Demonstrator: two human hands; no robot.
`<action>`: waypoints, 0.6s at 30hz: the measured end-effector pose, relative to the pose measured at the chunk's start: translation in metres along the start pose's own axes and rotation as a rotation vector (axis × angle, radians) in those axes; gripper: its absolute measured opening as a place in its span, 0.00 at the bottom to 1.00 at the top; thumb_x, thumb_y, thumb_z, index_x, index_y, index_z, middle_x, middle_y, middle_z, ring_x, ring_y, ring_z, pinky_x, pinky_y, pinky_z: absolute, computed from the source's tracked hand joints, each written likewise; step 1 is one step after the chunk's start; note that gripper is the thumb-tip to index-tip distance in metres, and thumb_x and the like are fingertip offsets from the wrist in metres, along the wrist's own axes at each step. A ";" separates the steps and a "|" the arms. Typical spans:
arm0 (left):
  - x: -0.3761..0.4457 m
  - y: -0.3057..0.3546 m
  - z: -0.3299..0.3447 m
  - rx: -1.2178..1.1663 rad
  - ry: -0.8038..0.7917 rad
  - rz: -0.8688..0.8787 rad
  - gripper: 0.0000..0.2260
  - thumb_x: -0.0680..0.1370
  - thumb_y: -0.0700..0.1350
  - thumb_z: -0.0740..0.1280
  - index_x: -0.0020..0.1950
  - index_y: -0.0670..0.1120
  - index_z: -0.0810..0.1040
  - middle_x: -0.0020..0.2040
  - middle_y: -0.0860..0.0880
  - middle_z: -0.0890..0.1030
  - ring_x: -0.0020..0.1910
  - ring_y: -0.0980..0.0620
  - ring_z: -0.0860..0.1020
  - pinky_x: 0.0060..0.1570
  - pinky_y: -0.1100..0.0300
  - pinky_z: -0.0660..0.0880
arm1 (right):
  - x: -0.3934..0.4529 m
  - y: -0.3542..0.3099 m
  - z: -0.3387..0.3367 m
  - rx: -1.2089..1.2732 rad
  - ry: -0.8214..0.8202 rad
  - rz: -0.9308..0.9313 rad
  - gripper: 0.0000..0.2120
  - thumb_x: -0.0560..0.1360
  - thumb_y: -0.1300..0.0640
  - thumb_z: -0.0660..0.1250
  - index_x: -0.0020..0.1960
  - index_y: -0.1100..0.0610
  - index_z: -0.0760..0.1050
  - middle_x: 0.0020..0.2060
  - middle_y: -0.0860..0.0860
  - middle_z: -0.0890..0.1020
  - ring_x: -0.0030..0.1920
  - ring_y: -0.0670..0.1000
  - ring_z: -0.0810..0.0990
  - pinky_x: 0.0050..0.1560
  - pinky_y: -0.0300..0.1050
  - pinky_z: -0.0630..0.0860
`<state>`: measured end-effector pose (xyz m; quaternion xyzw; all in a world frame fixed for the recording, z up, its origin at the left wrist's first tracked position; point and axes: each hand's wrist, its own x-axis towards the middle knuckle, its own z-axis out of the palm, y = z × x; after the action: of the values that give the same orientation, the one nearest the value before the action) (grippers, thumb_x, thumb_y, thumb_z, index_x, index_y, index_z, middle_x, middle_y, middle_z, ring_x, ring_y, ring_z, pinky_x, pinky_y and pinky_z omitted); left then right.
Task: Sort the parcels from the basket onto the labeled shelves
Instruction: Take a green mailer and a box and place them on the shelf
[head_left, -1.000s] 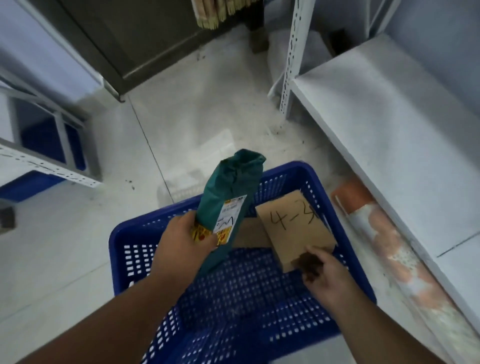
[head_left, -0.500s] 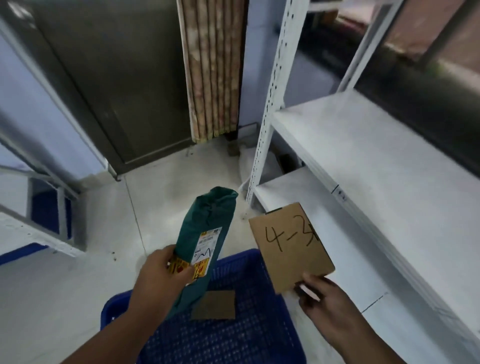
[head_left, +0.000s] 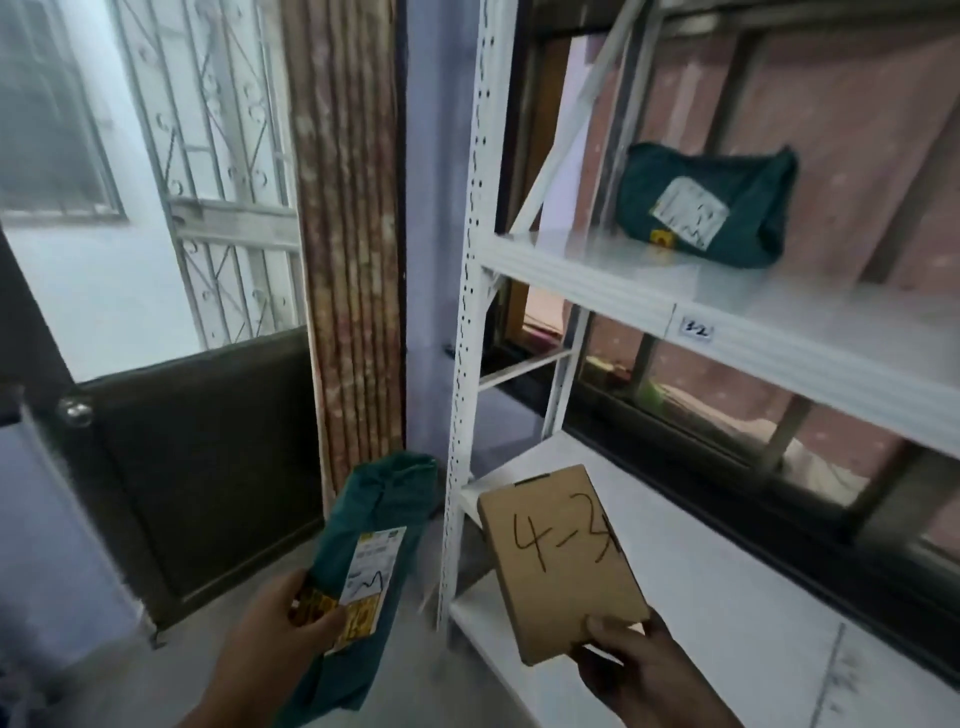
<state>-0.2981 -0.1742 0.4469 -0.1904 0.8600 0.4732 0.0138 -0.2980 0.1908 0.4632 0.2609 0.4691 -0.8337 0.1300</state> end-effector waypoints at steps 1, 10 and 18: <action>-0.001 0.017 -0.007 -0.014 0.000 0.013 0.24 0.74 0.49 0.79 0.69 0.50 0.78 0.54 0.52 0.81 0.51 0.50 0.82 0.56 0.46 0.81 | -0.013 -0.014 0.003 -0.010 0.010 -0.003 0.29 0.71 0.74 0.72 0.69 0.57 0.72 0.62 0.65 0.81 0.58 0.73 0.81 0.49 0.59 0.83; -0.020 0.141 -0.027 -0.059 -0.008 0.186 0.24 0.75 0.46 0.78 0.70 0.47 0.78 0.54 0.53 0.83 0.49 0.55 0.82 0.42 0.63 0.75 | -0.108 -0.113 0.011 -0.098 -0.046 -0.118 0.24 0.73 0.73 0.70 0.64 0.57 0.70 0.60 0.69 0.81 0.54 0.78 0.82 0.60 0.66 0.79; -0.044 0.238 -0.053 -0.019 0.010 0.331 0.27 0.75 0.48 0.78 0.72 0.47 0.77 0.62 0.47 0.81 0.60 0.48 0.79 0.68 0.50 0.74 | -0.176 -0.169 0.021 -0.031 -0.228 -0.212 0.39 0.59 0.77 0.74 0.67 0.60 0.71 0.55 0.75 0.82 0.53 0.82 0.80 0.62 0.72 0.76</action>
<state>-0.3304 -0.0891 0.6777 -0.0489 0.8752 0.4760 -0.0704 -0.2367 0.2572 0.6906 0.1114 0.4890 -0.8597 0.0975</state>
